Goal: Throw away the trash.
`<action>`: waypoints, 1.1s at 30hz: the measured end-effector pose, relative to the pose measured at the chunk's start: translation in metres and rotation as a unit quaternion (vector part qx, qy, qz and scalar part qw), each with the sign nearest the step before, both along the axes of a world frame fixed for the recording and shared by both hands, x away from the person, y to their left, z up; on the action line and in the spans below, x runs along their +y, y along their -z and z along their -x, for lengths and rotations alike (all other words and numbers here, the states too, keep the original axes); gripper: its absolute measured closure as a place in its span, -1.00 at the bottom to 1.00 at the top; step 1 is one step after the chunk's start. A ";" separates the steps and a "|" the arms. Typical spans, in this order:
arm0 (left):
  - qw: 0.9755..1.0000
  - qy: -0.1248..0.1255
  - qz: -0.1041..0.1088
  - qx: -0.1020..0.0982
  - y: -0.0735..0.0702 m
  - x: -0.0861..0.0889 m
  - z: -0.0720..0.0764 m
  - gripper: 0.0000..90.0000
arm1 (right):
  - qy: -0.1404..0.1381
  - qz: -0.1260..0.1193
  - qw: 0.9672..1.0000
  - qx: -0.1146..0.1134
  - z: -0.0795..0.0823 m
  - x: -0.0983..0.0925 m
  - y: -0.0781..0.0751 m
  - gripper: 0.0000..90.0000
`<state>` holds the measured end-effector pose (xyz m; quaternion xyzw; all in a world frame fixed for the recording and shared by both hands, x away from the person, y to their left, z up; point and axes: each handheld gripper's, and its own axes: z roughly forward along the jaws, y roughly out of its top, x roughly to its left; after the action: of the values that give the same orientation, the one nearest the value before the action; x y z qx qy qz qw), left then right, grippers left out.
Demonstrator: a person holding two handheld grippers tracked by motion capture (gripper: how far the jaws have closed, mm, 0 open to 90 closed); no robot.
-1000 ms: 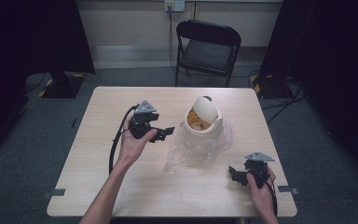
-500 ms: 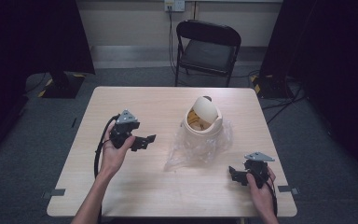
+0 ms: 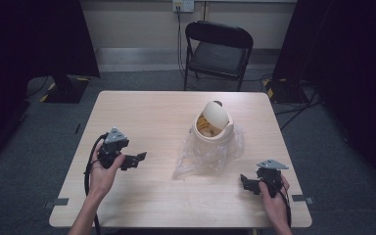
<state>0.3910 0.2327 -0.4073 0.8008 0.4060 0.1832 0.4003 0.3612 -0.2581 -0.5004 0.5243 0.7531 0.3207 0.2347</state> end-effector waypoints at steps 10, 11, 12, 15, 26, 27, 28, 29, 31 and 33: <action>0.999 -0.035 -0.002 0.031 0.038 0.031 0.011 -0.64 | 0.000 0.000 1.000 0.000 0.000 0.000 0.000 -0.79; 0.999 -0.037 -0.004 0.036 0.042 0.033 0.012 -0.64 | 0.000 0.000 1.000 0.000 0.000 0.000 0.000 -0.79; 0.998 -0.041 -0.008 0.041 0.045 0.035 0.014 -0.64 | 0.000 0.000 1.000 0.000 0.000 0.000 0.000 -0.79; 0.997 -0.051 -0.010 0.050 0.056 0.040 0.016 -0.64 | 0.000 0.000 1.000 0.000 0.000 0.000 0.000 -0.79; 0.994 -0.069 -0.048 0.071 0.086 0.047 0.023 -0.64 | 0.000 0.000 1.000 0.000 0.000 0.000 0.000 -0.79; 0.994 -0.070 -0.053 0.066 0.087 0.045 0.024 -0.65 | 0.000 0.000 1.000 0.000 0.000 0.000 0.000 -0.79; 0.994 -0.079 -0.046 0.056 0.089 0.042 0.025 -0.66 | 0.000 0.000 1.000 0.000 0.000 0.000 0.000 -0.79; 0.994 -0.079 -0.047 0.050 0.090 0.043 0.026 -0.70 | 0.001 0.000 1.000 0.000 0.000 0.000 0.000 -0.79; 0.995 -0.078 -0.046 0.043 0.091 0.043 0.028 -0.72 | 0.000 0.000 1.000 0.000 0.000 0.000 0.000 -0.79; 0.995 -0.084 -0.038 0.033 0.094 0.043 0.028 -0.74 | 0.000 0.000 1.000 0.000 0.000 0.000 0.000 -0.79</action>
<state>0.3630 0.2756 -0.5014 0.7842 0.4776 0.2045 0.3394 0.3612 -0.2580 -0.5005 0.5245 0.7530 0.3206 0.2348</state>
